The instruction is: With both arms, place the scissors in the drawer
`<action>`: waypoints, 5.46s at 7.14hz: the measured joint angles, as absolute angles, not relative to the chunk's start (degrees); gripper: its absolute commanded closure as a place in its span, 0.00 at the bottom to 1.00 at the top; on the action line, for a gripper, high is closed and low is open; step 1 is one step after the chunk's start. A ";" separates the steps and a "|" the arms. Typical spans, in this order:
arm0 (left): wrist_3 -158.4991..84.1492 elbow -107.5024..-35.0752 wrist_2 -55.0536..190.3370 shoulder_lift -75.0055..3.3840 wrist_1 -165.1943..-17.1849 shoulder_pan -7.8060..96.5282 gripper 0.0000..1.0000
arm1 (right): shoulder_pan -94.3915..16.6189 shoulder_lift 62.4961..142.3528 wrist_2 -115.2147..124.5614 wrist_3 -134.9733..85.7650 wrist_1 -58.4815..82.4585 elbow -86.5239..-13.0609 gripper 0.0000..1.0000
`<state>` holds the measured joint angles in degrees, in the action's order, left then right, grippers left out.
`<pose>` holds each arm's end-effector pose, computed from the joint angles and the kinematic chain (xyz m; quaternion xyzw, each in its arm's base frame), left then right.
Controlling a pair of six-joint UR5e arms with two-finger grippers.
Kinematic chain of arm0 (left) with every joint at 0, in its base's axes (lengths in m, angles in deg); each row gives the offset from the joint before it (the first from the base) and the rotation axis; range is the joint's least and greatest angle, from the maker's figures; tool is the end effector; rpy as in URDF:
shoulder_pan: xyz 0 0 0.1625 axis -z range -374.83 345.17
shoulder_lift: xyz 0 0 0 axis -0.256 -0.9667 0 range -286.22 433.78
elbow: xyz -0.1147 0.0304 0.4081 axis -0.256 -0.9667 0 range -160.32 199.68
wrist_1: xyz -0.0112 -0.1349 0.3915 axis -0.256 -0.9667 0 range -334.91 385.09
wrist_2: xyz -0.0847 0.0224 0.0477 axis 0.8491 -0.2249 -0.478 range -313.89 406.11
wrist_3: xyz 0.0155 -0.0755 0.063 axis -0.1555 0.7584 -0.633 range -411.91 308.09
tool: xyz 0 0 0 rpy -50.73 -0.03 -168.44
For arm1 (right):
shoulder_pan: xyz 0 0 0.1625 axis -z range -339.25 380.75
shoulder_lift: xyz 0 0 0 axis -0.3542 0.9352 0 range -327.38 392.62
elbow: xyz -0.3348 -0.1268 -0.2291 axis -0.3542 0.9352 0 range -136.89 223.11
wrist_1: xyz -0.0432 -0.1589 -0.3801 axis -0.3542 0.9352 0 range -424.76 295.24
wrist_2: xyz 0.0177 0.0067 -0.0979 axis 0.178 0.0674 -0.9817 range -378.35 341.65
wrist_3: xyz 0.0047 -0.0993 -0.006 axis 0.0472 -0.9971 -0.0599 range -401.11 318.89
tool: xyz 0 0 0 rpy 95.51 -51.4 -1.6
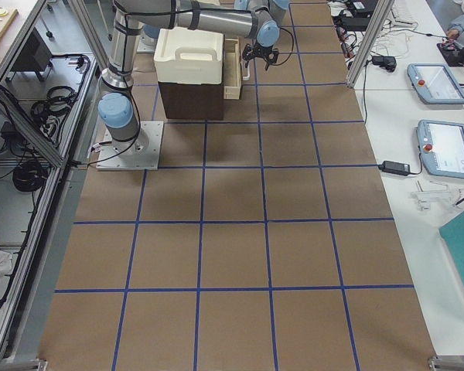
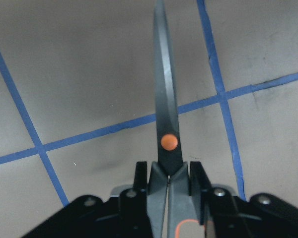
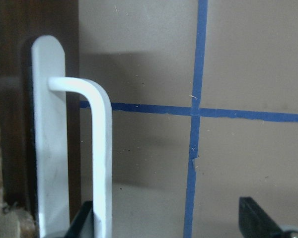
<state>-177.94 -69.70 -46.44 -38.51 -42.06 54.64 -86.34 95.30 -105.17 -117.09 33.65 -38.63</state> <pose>0.0994 -0.6328 0.3135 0.7956 0.6053 0.0184 0.0162 0.3223 -0.5761 0.2960 -0.7206 0.6865 0.0672 0.0697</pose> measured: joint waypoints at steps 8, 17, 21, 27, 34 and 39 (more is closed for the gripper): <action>-177.96 -69.70 -46.44 -38.71 -42.06 54.69 1.00 | -84.38 92.50 -105.18 -119.15 39.84 -35.83 0.00; -177.94 -69.81 -46.48 -38.86 -42.08 54.77 1.00 | -84.06 90.98 -105.19 -120.05 41.76 -32.79 0.00; -177.82 -69.96 -46.47 -38.82 -42.15 54.89 1.00 | -83.86 90.89 -105.17 -120.06 41.77 -32.24 0.00; -171.79 -69.89 -45.15 -37.40 -44.07 59.83 1.00 | -80.75 96.54 -104.32 -116.32 38.26 -30.58 0.00; -142.84 -69.80 -43.01 -30.14 -48.69 80.04 1.00 | -72.71 112.92 -104.52 -92.12 33.61 -38.02 0.00; -131.87 -70.52 -42.94 -29.58 -49.78 92.89 1.00 | -70.92 118.42 -105.07 -77.34 29.27 -40.77 0.00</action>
